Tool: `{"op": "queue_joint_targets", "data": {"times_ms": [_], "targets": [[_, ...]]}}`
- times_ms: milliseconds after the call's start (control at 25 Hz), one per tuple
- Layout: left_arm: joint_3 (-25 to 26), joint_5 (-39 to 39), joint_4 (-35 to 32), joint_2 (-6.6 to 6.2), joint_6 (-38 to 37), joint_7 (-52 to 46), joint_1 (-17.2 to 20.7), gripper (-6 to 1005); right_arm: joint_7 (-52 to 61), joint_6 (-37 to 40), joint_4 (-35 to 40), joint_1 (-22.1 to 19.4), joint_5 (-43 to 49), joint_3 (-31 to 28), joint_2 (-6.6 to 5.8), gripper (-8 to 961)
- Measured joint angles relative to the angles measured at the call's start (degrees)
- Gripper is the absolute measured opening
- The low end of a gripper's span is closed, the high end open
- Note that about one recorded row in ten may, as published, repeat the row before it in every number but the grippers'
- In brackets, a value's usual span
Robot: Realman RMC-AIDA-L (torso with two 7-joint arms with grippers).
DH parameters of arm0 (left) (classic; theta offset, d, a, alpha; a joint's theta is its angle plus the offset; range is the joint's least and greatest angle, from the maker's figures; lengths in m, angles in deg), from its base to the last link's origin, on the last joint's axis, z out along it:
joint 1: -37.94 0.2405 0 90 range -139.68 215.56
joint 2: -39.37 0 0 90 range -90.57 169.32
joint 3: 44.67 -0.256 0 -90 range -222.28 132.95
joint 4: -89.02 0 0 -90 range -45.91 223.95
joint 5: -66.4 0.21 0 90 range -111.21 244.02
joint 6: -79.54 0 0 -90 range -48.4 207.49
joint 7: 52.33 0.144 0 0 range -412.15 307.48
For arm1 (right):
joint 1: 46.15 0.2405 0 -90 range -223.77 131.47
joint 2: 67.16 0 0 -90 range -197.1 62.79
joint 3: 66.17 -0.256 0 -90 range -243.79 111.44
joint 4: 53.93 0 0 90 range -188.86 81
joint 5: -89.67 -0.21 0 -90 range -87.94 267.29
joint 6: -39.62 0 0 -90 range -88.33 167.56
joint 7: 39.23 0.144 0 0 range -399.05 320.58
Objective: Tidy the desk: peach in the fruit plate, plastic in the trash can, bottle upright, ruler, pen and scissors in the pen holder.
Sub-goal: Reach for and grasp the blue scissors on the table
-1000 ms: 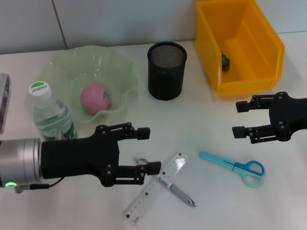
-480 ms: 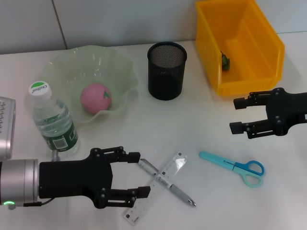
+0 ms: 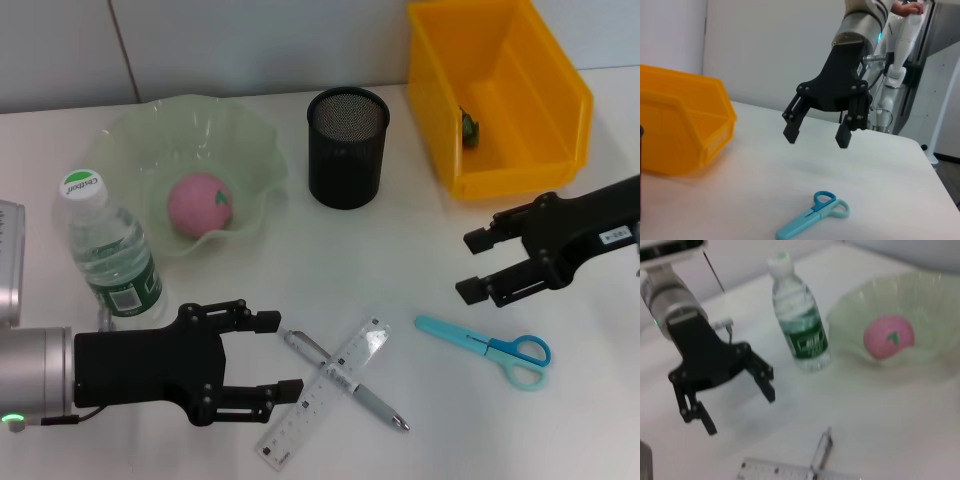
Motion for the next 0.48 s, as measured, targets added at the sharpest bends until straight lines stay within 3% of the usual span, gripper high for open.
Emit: {"op": "queue_joint_targets", "data": {"times_ms": [120,160,240,480], "targets": [[0.18,0.0,-0.06,-0.01,0.13,0.06,-0.13,815,11.27,0.2,8.78,1.97,7.03,6.37,1.73,784],[0.18,0.0,-0.07,-0.02,0.15,0.04,-0.17,815,11.27,0.2,8.78,1.97,7.03,6.37,1.73,784],[0.18,0.0,-0.09,-0.03,0.27,-0.12,-0.36,815,17.9,0.42,12.32,4.29,13.54,10.85,2.98,784],[0.18,0.0,-0.1,-0.1,0.49,-0.34,-0.36,815,25.17,0.32,13.1,8.16,22.11,17.27,4.01,785]]}}
